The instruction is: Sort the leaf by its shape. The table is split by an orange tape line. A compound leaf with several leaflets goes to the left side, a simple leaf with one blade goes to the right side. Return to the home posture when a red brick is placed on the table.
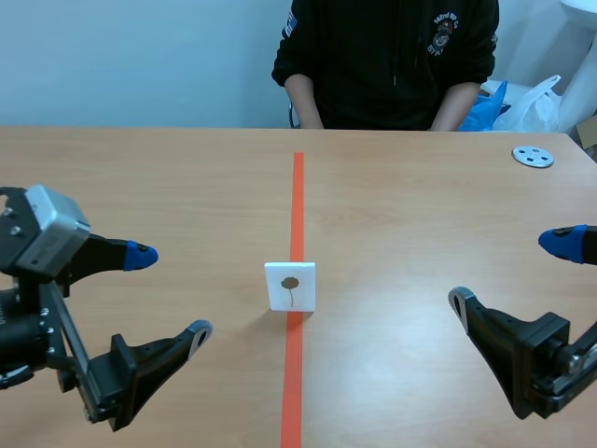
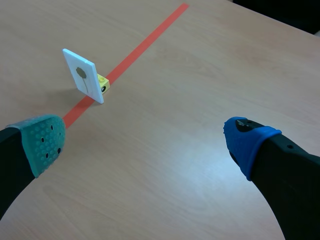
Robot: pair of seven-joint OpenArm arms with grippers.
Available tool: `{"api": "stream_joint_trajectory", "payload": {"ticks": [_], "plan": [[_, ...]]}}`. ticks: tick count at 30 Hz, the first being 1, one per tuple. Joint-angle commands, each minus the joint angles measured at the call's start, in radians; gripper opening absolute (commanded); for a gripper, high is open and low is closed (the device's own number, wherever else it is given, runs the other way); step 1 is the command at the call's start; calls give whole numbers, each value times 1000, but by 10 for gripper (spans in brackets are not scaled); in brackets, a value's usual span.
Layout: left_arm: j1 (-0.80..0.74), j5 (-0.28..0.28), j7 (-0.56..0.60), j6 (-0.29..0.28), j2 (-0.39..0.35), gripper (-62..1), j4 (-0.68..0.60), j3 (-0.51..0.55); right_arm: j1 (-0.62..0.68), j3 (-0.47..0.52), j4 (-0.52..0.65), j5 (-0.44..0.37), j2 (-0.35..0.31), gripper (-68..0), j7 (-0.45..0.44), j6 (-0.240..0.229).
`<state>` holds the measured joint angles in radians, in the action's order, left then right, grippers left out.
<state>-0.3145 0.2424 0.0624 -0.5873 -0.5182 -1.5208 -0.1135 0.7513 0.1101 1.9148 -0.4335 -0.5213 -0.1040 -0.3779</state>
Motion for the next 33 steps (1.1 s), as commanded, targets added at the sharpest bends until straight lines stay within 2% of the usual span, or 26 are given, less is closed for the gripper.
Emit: {"api": "stream_joint_trajectory", "payload": {"ticks": [1,5,16,22,33], "plan": [[45,-21,42,-7,0,14,15,-29,-3,13,16,-7,-2,4,-11,4],[163,-94,114,-7,10,14,131,-111,-3,13,16,-7,-2,4,-11,4],[440,-234,286,-6,101,14,450,-301,-3,13,16,-7,-2,4,-11,4],[539,-270,355,24,133,14,564,-399,-3,13,16,-7,-2,4,-11,4],[654,-292,424,60,194,14,742,-525,-3,13,16,-7,-2,4,-11,4]]}}
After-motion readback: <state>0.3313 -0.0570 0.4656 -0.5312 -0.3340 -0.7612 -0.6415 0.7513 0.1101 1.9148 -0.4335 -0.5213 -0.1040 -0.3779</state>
